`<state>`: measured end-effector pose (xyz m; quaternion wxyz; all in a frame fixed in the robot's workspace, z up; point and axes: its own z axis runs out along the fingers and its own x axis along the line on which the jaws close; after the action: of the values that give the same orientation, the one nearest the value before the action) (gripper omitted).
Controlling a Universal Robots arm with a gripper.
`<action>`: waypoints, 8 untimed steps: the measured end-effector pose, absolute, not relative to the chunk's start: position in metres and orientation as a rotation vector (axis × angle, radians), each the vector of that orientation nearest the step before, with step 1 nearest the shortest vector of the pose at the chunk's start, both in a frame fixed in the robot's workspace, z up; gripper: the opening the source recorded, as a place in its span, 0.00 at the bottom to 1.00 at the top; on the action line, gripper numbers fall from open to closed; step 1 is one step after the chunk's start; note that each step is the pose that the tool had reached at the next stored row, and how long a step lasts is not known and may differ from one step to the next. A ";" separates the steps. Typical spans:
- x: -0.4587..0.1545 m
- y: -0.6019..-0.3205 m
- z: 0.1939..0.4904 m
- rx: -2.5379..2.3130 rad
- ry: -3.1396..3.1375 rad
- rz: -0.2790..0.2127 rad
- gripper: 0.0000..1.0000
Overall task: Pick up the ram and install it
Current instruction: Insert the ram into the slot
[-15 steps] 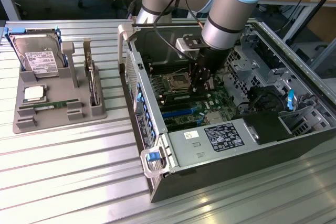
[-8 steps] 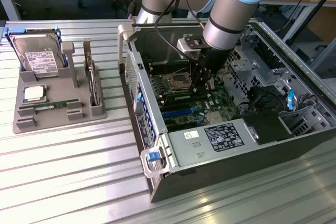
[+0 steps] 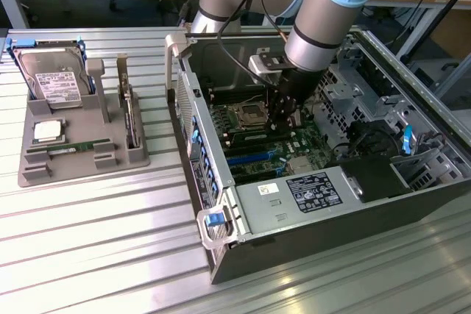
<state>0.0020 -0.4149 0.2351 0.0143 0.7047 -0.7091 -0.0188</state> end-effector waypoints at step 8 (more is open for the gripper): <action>0.003 -0.415 0.235 2.193 -2.207 -0.058 0.12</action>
<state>0.0032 -0.4150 0.2353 0.0146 0.7046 -0.7092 -0.0187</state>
